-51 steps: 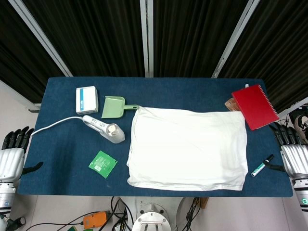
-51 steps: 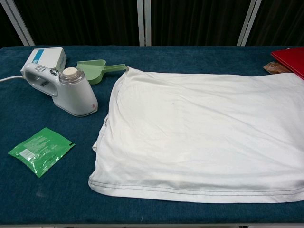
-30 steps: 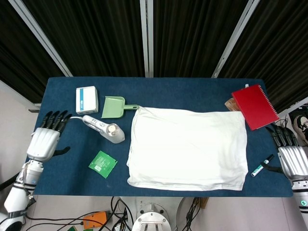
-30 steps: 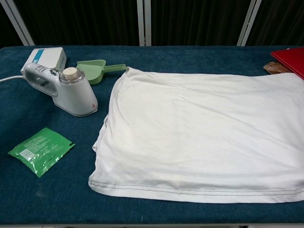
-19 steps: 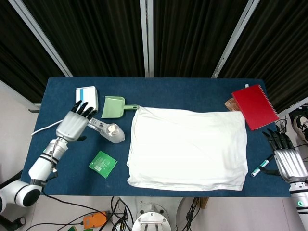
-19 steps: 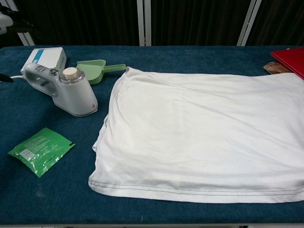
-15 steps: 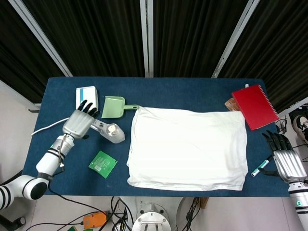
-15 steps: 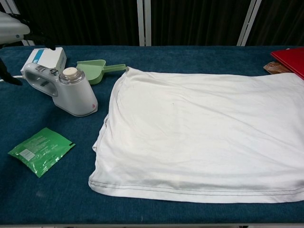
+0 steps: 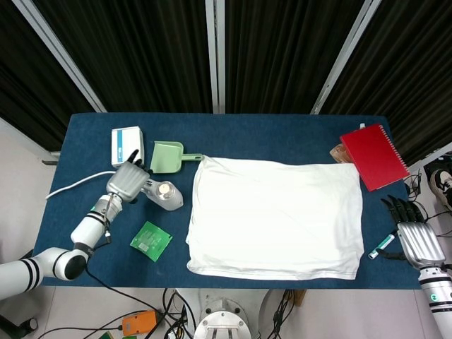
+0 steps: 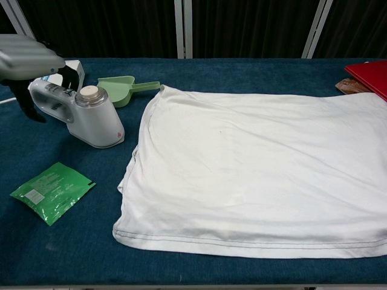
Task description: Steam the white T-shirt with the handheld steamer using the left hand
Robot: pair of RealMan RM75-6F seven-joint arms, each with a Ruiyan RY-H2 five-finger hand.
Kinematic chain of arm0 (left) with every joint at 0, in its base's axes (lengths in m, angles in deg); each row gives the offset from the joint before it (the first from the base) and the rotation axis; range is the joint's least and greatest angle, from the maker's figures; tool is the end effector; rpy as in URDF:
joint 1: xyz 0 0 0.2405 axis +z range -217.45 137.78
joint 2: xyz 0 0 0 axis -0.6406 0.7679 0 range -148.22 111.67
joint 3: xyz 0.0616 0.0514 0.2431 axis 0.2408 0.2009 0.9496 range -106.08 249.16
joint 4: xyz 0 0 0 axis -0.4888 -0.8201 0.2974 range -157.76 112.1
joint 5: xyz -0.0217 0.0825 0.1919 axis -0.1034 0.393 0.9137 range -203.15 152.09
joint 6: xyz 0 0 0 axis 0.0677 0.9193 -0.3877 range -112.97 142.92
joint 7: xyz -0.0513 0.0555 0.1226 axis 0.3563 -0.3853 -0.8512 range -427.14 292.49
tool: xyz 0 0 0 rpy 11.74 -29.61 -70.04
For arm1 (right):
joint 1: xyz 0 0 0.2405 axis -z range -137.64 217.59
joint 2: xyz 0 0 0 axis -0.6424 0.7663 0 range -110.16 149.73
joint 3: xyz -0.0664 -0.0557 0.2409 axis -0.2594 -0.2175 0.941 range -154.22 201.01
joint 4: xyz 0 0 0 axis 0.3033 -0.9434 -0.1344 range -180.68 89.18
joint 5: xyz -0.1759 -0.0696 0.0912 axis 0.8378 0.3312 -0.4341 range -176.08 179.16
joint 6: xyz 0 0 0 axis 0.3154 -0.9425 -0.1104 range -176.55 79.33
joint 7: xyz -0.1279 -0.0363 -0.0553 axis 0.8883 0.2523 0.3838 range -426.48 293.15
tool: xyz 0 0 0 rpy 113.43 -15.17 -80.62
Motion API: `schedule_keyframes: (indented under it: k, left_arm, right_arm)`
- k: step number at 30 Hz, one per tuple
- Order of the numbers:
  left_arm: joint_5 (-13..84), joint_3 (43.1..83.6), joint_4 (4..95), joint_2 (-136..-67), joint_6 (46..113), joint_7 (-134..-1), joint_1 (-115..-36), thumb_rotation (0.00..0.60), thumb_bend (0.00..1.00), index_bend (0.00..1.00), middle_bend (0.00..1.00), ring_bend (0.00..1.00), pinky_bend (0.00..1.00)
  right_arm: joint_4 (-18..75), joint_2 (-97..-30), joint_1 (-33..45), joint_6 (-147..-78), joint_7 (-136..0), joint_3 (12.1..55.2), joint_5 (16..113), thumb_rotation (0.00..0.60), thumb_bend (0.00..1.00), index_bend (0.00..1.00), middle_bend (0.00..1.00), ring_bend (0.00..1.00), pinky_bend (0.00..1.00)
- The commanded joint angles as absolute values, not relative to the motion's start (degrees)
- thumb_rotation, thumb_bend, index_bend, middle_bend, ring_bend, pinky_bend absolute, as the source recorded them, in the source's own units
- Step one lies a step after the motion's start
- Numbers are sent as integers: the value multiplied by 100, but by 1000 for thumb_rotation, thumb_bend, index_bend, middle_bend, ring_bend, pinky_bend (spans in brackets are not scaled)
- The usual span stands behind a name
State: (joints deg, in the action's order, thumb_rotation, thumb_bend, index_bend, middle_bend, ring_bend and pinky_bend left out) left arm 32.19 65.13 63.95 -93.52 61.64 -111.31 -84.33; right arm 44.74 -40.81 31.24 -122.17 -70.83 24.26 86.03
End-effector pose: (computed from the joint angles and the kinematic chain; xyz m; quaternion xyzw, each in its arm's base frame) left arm -0.1948 0.3626 0.0406 -0.8303 -0.2045 -0.1683 0.4904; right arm -0.3294 -0.1936 0.1549 0.6377 -0.4344 0.3240 0.5474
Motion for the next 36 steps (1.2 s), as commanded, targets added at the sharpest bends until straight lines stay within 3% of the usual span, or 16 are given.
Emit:
schedule_keyframes:
  k: [1, 36]
  left_arm:
    - [3131, 6573, 6335, -9394, 6121, -11154, -8518, 600, 44, 381, 400, 252, 0]
    - [1810, 7144, 6222, -9529, 5641, -11164, -9376, 600, 44, 535, 610, 475, 0]
  right_arm:
    - [4478, -4090, 3125, -12206, -7075, 2421, 8588, 600, 81, 0, 56, 0, 2]
    - [4327, -4200, 3108, -12027, -7165, 2423, 8376, 600, 81, 0, 57, 0, 0]
